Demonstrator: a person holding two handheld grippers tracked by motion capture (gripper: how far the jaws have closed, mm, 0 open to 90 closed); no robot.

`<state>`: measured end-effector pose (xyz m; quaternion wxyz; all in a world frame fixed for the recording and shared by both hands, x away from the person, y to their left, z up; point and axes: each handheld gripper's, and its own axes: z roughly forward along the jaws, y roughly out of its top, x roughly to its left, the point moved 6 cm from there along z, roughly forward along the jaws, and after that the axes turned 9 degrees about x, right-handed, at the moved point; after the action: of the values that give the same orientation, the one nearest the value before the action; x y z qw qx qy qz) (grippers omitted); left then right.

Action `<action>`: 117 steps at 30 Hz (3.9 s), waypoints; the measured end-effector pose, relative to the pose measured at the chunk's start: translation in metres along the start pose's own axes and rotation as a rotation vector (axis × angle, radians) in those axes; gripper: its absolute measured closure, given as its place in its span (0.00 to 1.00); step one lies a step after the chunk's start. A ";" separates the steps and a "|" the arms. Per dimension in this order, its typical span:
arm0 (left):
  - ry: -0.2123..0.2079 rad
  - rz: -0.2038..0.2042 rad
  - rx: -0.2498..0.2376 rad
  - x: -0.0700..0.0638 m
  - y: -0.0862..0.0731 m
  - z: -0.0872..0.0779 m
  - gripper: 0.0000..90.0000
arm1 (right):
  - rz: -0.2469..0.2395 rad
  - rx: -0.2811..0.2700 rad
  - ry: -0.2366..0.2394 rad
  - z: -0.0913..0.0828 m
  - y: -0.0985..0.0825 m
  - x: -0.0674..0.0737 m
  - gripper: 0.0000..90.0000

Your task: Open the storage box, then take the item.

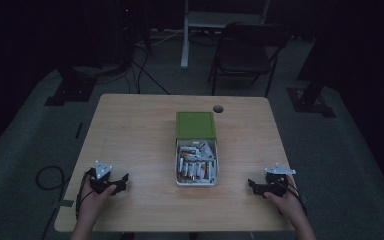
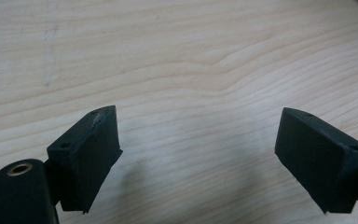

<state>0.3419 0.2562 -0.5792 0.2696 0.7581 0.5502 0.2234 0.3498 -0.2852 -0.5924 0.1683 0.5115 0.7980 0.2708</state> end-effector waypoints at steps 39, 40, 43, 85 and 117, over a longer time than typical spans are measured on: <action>0.020 -0.074 0.111 0.007 -0.003 0.011 0.04 | 0.004 0.020 -0.004 -0.001 0.001 0.007 0.15; 0.020 -0.074 0.111 0.007 -0.003 0.011 0.04 | -0.001 0.024 -0.001 -0.002 0.001 0.009 0.15; 0.020 -0.074 0.111 0.008 -0.003 0.011 0.04 | -0.018 0.029 0.002 -0.003 0.001 0.013 0.15; 0.031 -0.086 0.116 0.007 -0.004 0.011 0.03 | -0.098 -0.111 0.087 -0.059 0.066 0.071 0.15; 0.031 -0.086 0.115 0.007 -0.004 0.011 0.03 | -0.239 -0.212 0.208 -0.068 0.119 0.152 0.35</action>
<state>0.3488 0.2623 -0.5899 0.2262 0.7444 0.5985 0.1912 0.3351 -0.1258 -0.4653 0.1688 0.3617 0.8331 0.3829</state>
